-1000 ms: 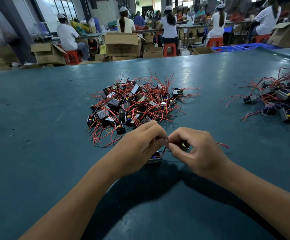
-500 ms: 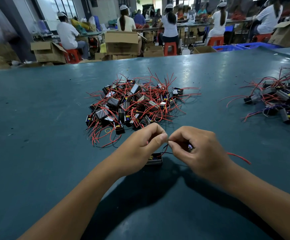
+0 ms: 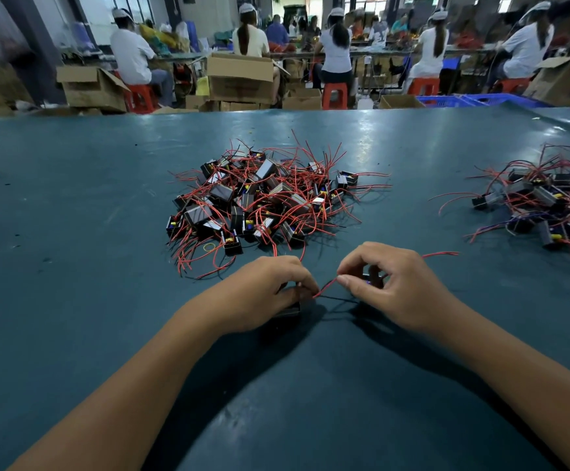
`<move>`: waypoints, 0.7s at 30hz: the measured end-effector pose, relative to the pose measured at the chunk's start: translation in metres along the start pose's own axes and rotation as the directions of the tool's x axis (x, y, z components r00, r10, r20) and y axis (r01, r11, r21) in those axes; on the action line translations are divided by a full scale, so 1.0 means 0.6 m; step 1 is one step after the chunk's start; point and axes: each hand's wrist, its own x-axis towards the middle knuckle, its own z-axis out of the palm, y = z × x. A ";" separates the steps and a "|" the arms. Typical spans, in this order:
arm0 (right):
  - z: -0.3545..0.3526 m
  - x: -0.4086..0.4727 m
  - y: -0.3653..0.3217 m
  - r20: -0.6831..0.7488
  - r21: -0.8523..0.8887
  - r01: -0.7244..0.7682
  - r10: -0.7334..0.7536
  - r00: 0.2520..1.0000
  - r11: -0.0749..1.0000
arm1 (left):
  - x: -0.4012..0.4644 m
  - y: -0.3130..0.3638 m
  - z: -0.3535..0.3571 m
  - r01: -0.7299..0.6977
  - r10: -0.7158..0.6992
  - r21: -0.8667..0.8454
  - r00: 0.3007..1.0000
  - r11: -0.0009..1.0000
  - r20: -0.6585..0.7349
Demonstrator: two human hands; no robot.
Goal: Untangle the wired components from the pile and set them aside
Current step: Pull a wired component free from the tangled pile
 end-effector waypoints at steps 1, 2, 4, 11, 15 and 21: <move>-0.001 0.001 0.003 0.019 -0.007 0.006 -0.006 1.000 1.000 | 0.000 0.000 0.000 0.018 -0.017 0.027 1.000 0.999 -0.006; -0.003 0.001 0.006 0.037 -0.017 0.009 -0.008 0.999 1.000 | -0.001 0.000 0.000 0.040 -0.039 0.045 0.999 0.998 -0.021; -0.007 0.000 0.011 0.053 -0.036 0.011 -0.009 0.999 0.999 | -0.003 -0.002 -0.001 0.090 -0.088 0.058 0.995 0.994 -0.047; -0.013 0.007 0.013 0.042 0.022 -0.028 0.027 0.999 0.999 | -0.003 -0.008 -0.009 0.221 -0.220 0.002 0.972 0.975 -0.084; -0.018 0.018 0.016 0.039 -0.065 -0.031 0.033 0.999 0.997 | -0.003 -0.006 -0.006 0.159 -0.151 0.061 0.983 0.985 -0.107; -0.025 0.025 0.014 0.196 -0.107 0.001 0.020 0.980 0.994 | 0.001 0.006 0.000 0.033 -0.011 0.161 0.991 0.986 -0.136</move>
